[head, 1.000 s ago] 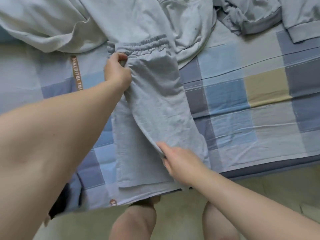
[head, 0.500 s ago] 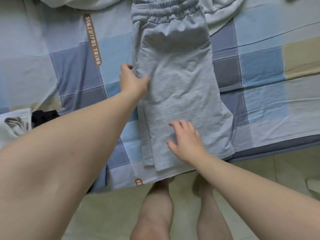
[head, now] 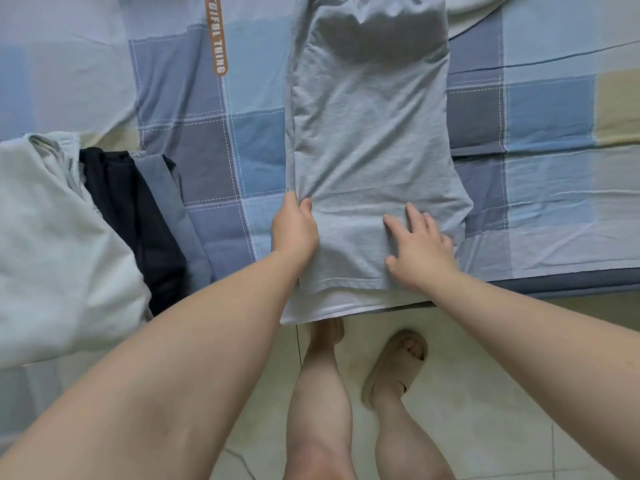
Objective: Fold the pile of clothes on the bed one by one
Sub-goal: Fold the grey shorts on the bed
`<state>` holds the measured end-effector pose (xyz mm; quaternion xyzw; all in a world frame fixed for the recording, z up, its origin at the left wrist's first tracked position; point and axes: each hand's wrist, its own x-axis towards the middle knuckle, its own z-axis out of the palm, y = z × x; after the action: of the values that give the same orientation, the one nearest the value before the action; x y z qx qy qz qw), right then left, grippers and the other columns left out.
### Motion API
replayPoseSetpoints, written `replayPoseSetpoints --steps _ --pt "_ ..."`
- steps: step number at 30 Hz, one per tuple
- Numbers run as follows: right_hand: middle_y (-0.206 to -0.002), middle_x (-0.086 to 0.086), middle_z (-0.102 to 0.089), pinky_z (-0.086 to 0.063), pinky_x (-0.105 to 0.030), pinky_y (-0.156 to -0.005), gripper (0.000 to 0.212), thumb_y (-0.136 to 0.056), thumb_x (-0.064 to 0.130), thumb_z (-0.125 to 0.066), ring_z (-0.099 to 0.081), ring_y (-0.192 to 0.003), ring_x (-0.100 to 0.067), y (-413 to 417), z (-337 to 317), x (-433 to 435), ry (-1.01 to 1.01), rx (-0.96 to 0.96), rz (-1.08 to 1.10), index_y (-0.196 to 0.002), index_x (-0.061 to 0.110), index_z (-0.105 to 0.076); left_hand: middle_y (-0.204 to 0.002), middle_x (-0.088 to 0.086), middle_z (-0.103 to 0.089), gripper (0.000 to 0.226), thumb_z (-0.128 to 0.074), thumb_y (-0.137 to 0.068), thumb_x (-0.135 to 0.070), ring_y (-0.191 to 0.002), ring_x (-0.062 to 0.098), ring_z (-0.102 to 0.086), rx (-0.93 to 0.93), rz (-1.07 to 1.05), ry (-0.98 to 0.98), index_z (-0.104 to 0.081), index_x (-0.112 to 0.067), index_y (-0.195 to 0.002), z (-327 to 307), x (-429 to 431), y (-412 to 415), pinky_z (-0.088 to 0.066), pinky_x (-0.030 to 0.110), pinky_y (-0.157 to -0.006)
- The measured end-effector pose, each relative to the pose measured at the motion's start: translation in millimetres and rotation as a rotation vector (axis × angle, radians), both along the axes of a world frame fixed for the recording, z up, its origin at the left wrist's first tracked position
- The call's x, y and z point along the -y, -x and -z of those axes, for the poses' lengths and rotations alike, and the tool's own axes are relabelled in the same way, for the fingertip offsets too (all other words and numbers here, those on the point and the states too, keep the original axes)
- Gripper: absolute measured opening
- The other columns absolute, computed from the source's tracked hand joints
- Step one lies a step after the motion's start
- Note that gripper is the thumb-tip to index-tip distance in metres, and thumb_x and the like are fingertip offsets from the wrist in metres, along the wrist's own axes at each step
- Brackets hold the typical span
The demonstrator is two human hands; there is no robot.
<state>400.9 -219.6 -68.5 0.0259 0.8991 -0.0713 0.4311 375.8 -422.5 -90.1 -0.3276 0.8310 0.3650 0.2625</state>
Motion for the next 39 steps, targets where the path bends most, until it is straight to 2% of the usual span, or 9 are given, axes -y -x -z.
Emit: replayPoseSetpoints --steps 7,12,17,21,24,28,32,36,39 --pt "-0.169 0.009 0.009 -0.021 -0.052 -0.117 0.077 -0.092 0.034 -0.055 0.003 -0.155 -0.024 -27 11 -12 0.136 0.07 -0.031 -0.157 0.044 -0.015 -0.112 0.016 -0.064 0.027 -0.047 -0.105 -0.037 -0.104 0.037 -0.058 -0.016 0.024 -0.003 -0.049 -0.01 -0.098 11 -3 -47 -0.038 0.037 -0.075" --pt "-0.166 0.004 -0.02 -0.026 -0.05 -0.117 0.062 -0.092 0.031 -0.062 -0.018 -0.151 -0.023 -19 8 -36 0.235 -0.084 0.004 -0.15 0.031 -0.04 -0.101 0.016 -0.061 0.028 -0.044 -0.106 -0.036 -0.091 0.038 -0.056 -0.011 0.024 0.126 -0.047 -0.011 -0.094 16 7 -61 -0.033 0.037 -0.068" --pt "-0.167 0.001 -0.009 -0.022 -0.051 -0.119 0.087 -0.088 0.035 -0.071 -0.016 -0.15 -0.028 -8 9 -61 0.11 -0.261 0.378 -0.158 0.025 -0.02 -0.128 0.011 -0.046 0.03 -0.059 -0.098 -0.039 -0.115 0.034 -0.048 -0.109 -0.024 0.261 -0.05 -0.014 -0.112 14 -3 -60 -0.041 0.044 -0.095" --pt "-0.159 -0.005 -0.025 -0.031 -0.042 -0.115 0.099 -0.086 0.033 -0.078 -0.032 -0.144 -0.028 -4 17 -69 0.312 -0.188 0.839 -0.158 0.018 -0.013 -0.124 0.005 -0.055 0.053 -0.07 -0.091 -0.043 -0.103 0.026 -0.057 -0.096 -0.177 0.03 -0.038 -0.016 -0.125 17 -9 -58 -0.043 0.035 -0.083" --pt "-0.134 -0.001 -0.046 -0.04 -0.036 -0.106 0.085 -0.083 0.031 -0.081 -0.049 -0.129 -0.026 -4 20 -71 0.354 -0.124 0.931 -0.148 0.011 -0.03 -0.113 0.003 -0.062 0.044 -0.07 -0.091 -0.04 -0.101 0.027 -0.059 -0.031 -0.095 0.01 -0.047 -0.014 -0.117 22 -8 -62 -0.042 0.033 -0.08" --pt "-0.132 -0.007 -0.063 -0.05 -0.046 -0.104 0.048 -0.087 0.017 -0.078 -0.062 -0.115 -0.028 -15 27 -74 0.421 0.066 1.07 -0.13 0.01 -0.057 -0.102 -0.002 -0.066 0.024 -0.068 -0.093 -0.029 -0.096 0.023 -0.06 -0.021 -0.131 -0.076 -0.06 -0.014 -0.111 23 -5 -71 -0.043 0.03 -0.079" --pt "-0.116 -0.005 -0.068 -0.054 -0.035 -0.069 0.019 -0.097 0.014 -0.066 -0.065 -0.093 -0.022 -28 17 -77 0.459 0.134 1.15 -0.115 0.019 -0.061 -0.083 -0.011 -0.062 0.014 -0.067 -0.095 -0.027 -0.082 0.018 -0.061 0.006 -0.304 -0.181 -0.063 -0.018 -0.105 11 -8 -89 -0.043 0.026 -0.068" --pt "-0.103 -0.007 -0.068 -0.054 -0.031 -0.06 0.016 -0.096 0.013 -0.067 -0.065 -0.087 -0.023 -54 -16 -83 0.455 0.125 1.218 -0.111 0.014 -0.062 -0.108 0.006 -0.072 0.015 -0.07 -0.093 -0.032 -0.105 0.031 -0.064 0.118 -0.339 -0.222 -0.065 -0.021 -0.102 -21 -12 -122 -0.05 0.039 -0.099" --pt "-0.094 -0.006 -0.069 -0.056 -0.031 -0.059 0.014 -0.095 0.011 -0.068 -0.066 -0.078 -0.021 -85 -60 -88 0.478 0.126 1.279 -0.108 0.011 -0.063 -0.121 0.014 -0.068 0.032 -0.071 -0.093 -0.031 -0.11 0.036 -0.065 0.178 -0.371 -0.245 -0.069 -0.009 -0.116 -63 -18 -151 -0.052 0.048 -0.1"
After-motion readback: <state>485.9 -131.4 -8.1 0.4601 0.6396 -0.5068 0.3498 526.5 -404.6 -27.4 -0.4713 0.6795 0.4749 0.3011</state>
